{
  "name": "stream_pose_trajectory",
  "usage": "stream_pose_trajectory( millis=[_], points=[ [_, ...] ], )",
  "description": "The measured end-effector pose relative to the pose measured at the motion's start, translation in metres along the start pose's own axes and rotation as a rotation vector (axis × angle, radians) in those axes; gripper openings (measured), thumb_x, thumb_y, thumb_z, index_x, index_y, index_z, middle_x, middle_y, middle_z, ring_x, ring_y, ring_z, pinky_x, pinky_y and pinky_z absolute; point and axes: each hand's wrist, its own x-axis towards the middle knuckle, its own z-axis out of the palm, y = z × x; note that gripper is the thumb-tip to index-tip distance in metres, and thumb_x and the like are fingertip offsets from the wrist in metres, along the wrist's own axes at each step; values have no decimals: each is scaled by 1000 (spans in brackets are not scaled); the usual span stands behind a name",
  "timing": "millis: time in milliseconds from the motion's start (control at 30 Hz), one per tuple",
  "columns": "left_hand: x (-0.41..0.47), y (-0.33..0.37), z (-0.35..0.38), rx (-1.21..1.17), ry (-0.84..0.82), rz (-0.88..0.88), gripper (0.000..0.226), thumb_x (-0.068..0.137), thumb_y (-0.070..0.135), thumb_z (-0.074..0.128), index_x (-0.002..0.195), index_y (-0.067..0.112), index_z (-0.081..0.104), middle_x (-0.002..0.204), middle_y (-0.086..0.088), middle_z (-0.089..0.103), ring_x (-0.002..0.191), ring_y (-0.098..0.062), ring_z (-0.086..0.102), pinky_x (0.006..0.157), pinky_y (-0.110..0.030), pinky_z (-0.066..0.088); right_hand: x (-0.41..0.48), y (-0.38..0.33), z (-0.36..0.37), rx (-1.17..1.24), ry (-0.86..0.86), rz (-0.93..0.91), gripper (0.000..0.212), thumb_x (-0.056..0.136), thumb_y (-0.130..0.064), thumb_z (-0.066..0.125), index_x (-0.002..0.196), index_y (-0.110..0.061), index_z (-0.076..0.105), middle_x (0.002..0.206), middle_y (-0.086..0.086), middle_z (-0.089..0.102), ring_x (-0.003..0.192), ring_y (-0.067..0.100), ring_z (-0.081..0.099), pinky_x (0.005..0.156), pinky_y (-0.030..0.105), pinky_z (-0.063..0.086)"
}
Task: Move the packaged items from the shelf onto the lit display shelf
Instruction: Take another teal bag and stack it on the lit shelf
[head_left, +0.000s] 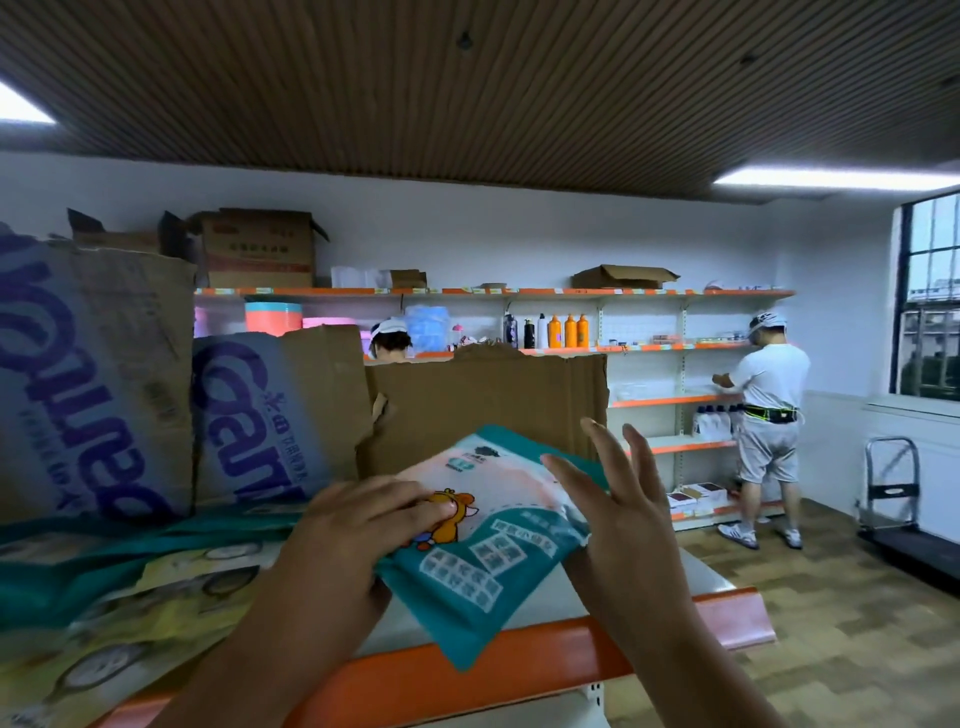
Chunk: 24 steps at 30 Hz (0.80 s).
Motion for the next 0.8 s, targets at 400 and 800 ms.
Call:
stream_pose_trajectory(
  millis=[400, 800],
  points=[
    [1, -12, -4, -659, 368, -685, 57, 94, 14, 70, 127, 58, 55, 132, 10, 60, 115, -26, 64, 88, -51, 58, 21, -20, 0, 151, -51, -304, 45, 88, -49, 55, 133, -43, 55, 138, -20, 58, 132, 2, 49, 110, 49, 41],
    [4, 1, -18, -963, 179, -868, 45, 94, 12, 68, 118, 51, 68, 115, 11, 67, 88, -6, 73, 66, -26, 60, 27, -29, -5, 243, -223, 201, 73, 86, -26, 75, 145, -47, 38, 163, -6, 23, 149, 22, 26, 115, 45, 36]
  ],
)
